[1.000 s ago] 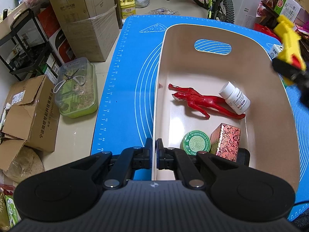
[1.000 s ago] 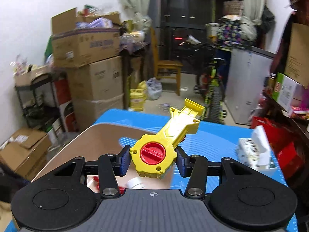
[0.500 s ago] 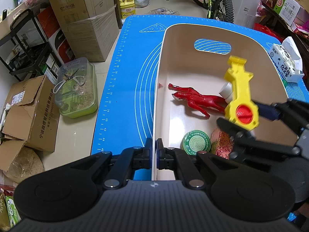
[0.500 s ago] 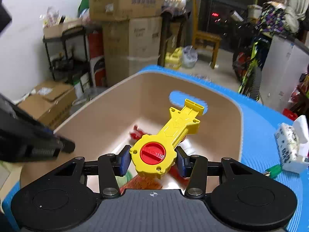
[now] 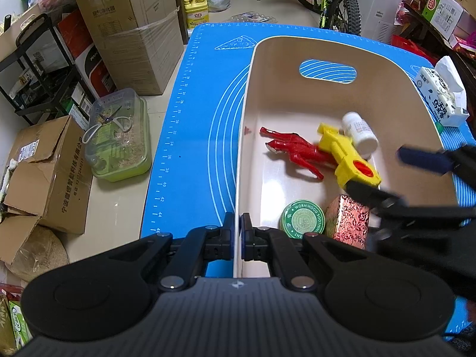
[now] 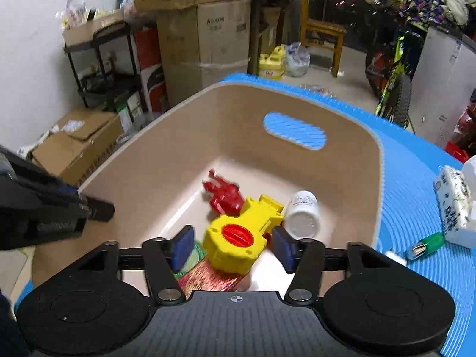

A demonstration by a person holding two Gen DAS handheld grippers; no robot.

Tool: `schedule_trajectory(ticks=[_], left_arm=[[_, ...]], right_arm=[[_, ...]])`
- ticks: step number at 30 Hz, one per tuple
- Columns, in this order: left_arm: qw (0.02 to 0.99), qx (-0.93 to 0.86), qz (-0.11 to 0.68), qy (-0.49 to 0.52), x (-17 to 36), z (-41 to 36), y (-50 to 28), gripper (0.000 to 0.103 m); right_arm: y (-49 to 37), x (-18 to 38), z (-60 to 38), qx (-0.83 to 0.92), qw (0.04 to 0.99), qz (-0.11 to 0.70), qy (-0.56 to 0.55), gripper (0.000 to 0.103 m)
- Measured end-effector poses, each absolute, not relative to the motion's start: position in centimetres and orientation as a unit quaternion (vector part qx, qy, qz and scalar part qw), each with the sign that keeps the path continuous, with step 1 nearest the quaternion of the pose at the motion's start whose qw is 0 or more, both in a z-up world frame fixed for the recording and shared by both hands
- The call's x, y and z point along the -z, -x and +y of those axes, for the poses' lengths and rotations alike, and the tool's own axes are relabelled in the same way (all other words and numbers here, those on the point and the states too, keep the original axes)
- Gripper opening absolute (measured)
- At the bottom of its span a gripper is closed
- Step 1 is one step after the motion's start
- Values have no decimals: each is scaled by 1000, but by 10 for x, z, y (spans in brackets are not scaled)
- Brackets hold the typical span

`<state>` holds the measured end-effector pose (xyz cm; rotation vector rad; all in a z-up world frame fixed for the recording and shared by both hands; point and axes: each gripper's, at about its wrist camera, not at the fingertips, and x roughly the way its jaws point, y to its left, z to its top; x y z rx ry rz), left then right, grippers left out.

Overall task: Organize rigid objects
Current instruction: 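Carry the yellow toy gun into the bin and open the right tool, then move the right tool to the white charger and grasp it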

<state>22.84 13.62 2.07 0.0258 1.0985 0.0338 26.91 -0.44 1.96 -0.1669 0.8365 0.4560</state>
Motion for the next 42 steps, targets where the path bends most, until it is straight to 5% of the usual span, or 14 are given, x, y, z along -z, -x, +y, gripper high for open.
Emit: schedule_trajectory(ticks=[7,20,42], left_arm=[[853,-16,522,-13,-19,137,-229,6],[852,-17,522,-10,-19,137,-230,6],[852,-17,523,-10,-20,138,-230,6]], right_arm=[[-271,-51,-40,-189,917,350,39,95],[-301,-54,-122,-85,938,337,8,99],[-332,48,-151,-39,898,438,16,99]])
